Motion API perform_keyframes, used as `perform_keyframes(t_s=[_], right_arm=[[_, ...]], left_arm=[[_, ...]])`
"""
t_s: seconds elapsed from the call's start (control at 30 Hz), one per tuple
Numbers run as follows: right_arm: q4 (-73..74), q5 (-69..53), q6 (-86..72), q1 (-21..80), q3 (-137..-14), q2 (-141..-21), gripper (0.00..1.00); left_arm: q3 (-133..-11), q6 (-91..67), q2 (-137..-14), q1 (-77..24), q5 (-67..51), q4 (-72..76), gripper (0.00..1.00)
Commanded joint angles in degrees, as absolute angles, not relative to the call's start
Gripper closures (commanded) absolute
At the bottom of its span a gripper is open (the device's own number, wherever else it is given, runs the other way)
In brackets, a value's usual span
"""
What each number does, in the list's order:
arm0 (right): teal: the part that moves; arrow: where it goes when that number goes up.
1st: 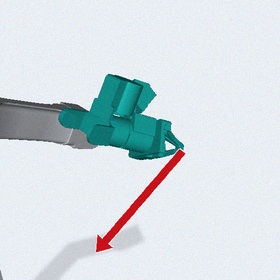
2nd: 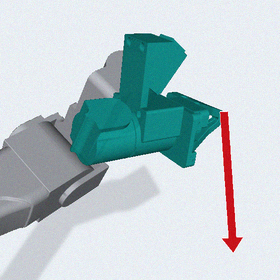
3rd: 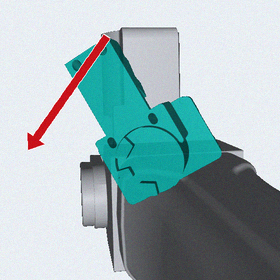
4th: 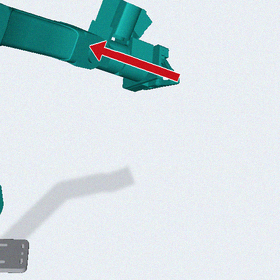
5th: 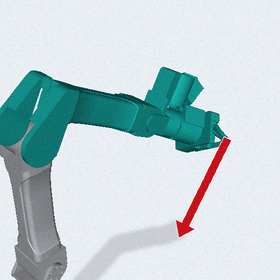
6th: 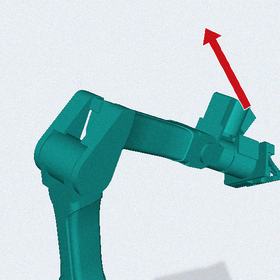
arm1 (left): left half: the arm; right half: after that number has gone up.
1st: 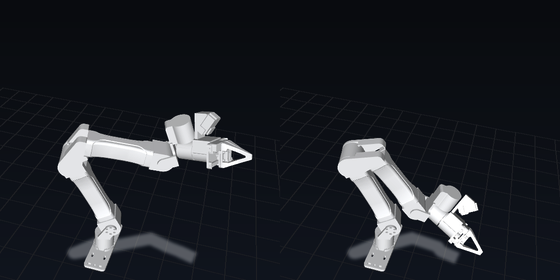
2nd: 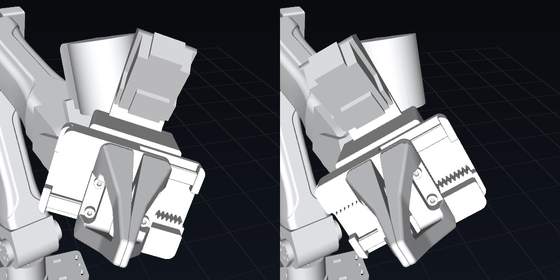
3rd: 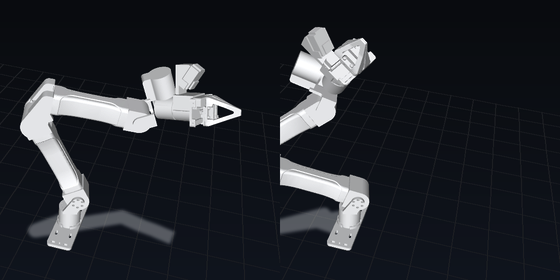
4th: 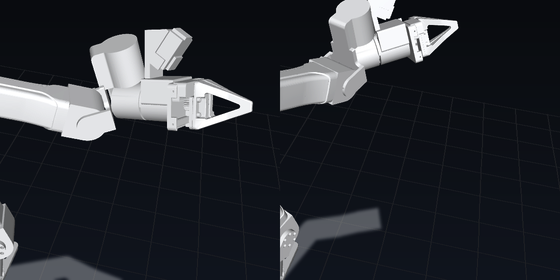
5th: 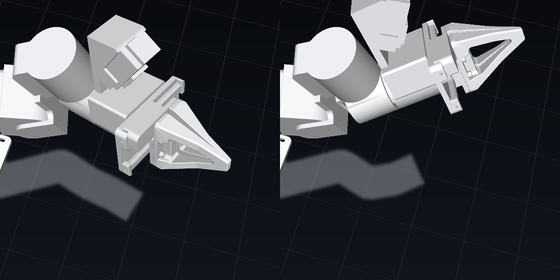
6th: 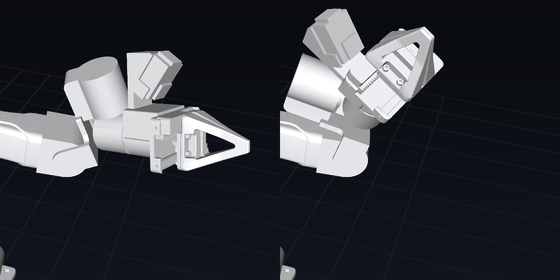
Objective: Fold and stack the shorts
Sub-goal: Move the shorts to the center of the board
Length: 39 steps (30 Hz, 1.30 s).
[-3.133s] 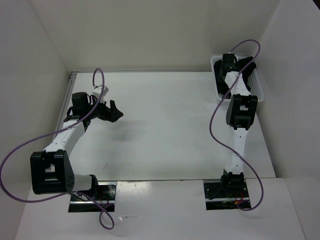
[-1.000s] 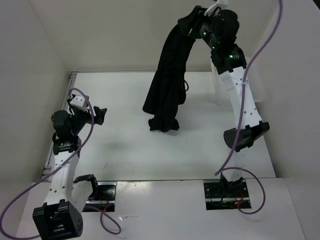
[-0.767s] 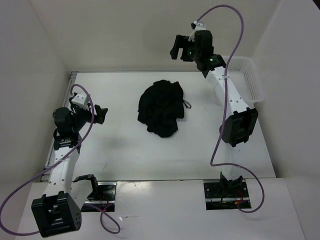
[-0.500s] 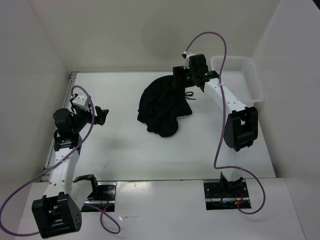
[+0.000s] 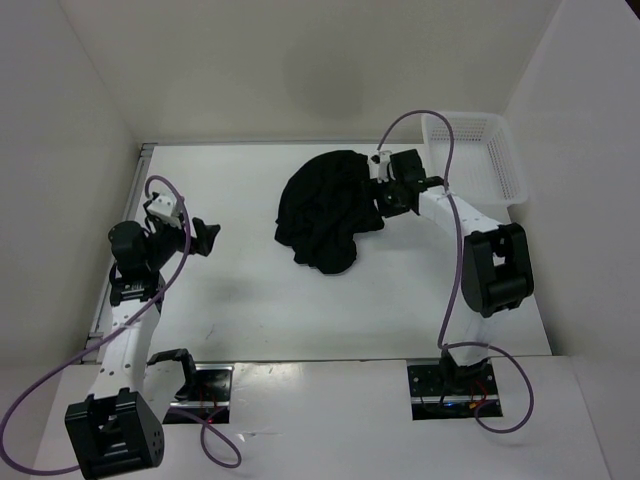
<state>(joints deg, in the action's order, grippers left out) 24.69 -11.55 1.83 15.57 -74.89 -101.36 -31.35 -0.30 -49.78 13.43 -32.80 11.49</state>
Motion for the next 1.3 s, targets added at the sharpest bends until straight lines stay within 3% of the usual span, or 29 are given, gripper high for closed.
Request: perform_keyframes(t_s=[0.0,0.47,0.57,0.7,0.73,0.8,0.83,0.87,1.1,1.27], right_arm=[[18.46,-11.87,-1.83,13.10,-76.82,-103.35,0.27],[15.47,-16.26,-4.75,11.78,-77.25,-113.98,0.27],[15.47,-16.26,-5.27,11.78,-77.26,-115.30,0.32],[16.00,-17.04,-4.57,11.78,-73.93,-114.62,0.47],[16.00,-18.62,-4.05,11.78,-73.92,-114.61,0.61],[17.13,-19.77,-3.43,11.78,-73.13,-112.68,0.75],[18.44,-19.78,-2.38,11.78,-73.65,-110.50,0.94],[18.46,-19.25,-2.37,11.78,-73.65,-110.48,1.00],[24.25,-21.52,4.30,8.62,-84.00,-99.50,1.00],[25.93,-23.72,4.83,4.93,-84.65,-92.65,1.00]], left_arm=[[-30.76,0.00,-50.00,13.80,-35.33,12.83,0.00],[-32.34,0.00,-53.26,13.80,-37.62,8.44,0.00],[-32.34,0.00,-53.79,13.80,-38.84,7.30,0.00],[-32.34,0.00,-54.40,13.80,-40.25,5.89,0.00],[-32.34,0.00,-54.40,13.80,-41.12,5.28,0.00],[-32.34,0.00,-55.54,13.80,-42.00,4.75,0.00],[-31.82,0.00,-57.37,13.02,-41.05,3.88,0.00],[-31.82,0.00,-57.39,11.88,-39.65,2.91,0.00],[-42.70,0.00,-70.81,-3.13,-30.25,-6.58,0.00],[-48.86,0.00,-81.27,-15.10,-23.66,-2.39,0.00]])
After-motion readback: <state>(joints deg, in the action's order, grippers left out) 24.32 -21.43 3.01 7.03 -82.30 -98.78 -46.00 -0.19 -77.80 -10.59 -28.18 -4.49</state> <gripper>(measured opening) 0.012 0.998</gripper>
